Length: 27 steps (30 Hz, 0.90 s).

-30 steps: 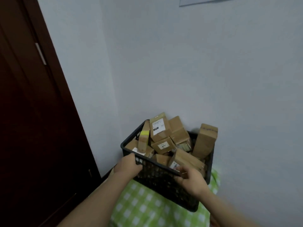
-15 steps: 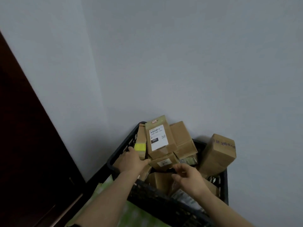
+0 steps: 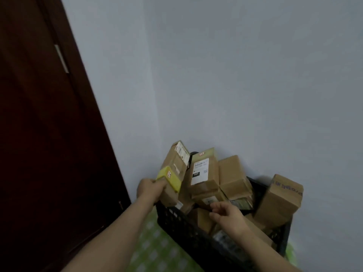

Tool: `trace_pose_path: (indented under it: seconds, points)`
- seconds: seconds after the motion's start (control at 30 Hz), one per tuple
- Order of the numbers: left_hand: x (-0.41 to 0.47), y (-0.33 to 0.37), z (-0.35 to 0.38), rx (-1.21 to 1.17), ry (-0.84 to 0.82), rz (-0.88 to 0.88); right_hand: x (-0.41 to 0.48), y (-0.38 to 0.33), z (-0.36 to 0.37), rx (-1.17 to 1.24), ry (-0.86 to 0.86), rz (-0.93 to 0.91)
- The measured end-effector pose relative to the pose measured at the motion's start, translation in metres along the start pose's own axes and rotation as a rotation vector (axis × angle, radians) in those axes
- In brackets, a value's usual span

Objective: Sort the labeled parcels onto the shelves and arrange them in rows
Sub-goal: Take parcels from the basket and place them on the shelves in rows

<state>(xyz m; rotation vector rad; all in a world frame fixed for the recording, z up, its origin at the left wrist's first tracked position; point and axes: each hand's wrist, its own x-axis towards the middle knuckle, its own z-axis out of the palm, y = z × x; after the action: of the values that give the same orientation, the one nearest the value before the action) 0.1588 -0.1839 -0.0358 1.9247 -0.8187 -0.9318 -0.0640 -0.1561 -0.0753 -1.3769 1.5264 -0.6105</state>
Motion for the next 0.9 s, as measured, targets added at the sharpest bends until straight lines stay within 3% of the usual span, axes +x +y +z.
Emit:
trace_pose_path:
  seconds: [0.13, 0.27, 0.37, 0.53, 0.7, 0.9]
  points:
    - [-0.058, -0.015, -0.028, -0.308, 0.040, -0.084, -0.029, -0.007, -0.008, -0.025, -0.135, -0.075]
    - [-0.110, -0.032, -0.058, -0.409, 0.003, -0.111, -0.052, -0.021, -0.008, 0.005, -0.164, -0.141]
    - [-0.142, -0.045, -0.084, -0.460, -0.025, -0.112, -0.058, -0.033, 0.003, 0.162, -0.194, -0.115]
    - [-0.186, -0.057, -0.129, -0.490, -0.019, -0.100, -0.086, -0.069, 0.031, 0.518, -0.403, -0.054]
    - [-0.219, -0.075, -0.181, -0.416, 0.001, -0.092, -0.123, -0.087, 0.078, 0.691, -0.605, 0.013]
    - [-0.261, -0.101, -0.247, -0.515, 0.135, 0.018, -0.165, -0.109, 0.138, 0.835, -0.743, 0.031]
